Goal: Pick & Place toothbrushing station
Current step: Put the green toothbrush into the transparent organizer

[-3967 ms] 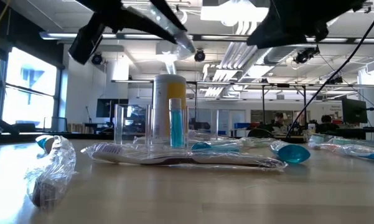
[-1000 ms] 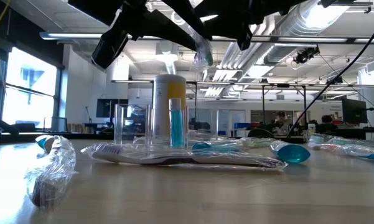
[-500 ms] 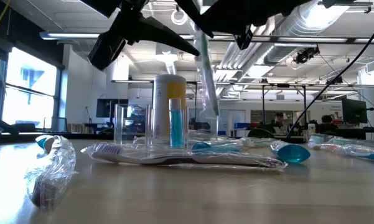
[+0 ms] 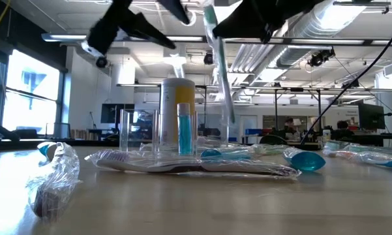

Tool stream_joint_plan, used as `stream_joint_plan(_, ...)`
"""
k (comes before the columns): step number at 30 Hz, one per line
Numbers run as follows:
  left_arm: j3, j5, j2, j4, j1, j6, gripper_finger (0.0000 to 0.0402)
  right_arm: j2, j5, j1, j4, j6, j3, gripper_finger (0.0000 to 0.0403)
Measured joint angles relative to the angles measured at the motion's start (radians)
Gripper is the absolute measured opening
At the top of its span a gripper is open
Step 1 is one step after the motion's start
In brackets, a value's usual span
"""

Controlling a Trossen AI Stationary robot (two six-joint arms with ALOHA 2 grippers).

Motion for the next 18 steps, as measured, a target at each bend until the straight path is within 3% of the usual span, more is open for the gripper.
stream_joint_plan(3,0.0,0.179,-0.123,-0.276,0.041,-0.312,0.0191,-0.022,0.096,0.011,0.019,-0.061,0.0,0.0007)
stream_joint_plan(7,-0.025,0.548,-0.3,-0.508,0.15,-0.61,0.0191,-0.027,0.155,0.001,0.084,-0.164,0.0,0.0006)
stream_joint_plan(11,-0.159,0.879,-0.488,-0.479,0.287,-0.649,0.0191,-0.008,0.083,-0.054,0.183,-0.2,0.0,0.0006)
stream_joint_plan(14,-0.292,0.976,-0.644,-0.376,0.367,-0.646,0.0191,0.005,0.041,-0.099,0.226,-0.199,-0.031,0.0006)
stream_joint_plan(18,-0.488,0.979,-0.85,-0.168,0.431,-0.663,0.0191,0.02,0.026,-0.158,0.323,-0.14,-0.092,0.0006)
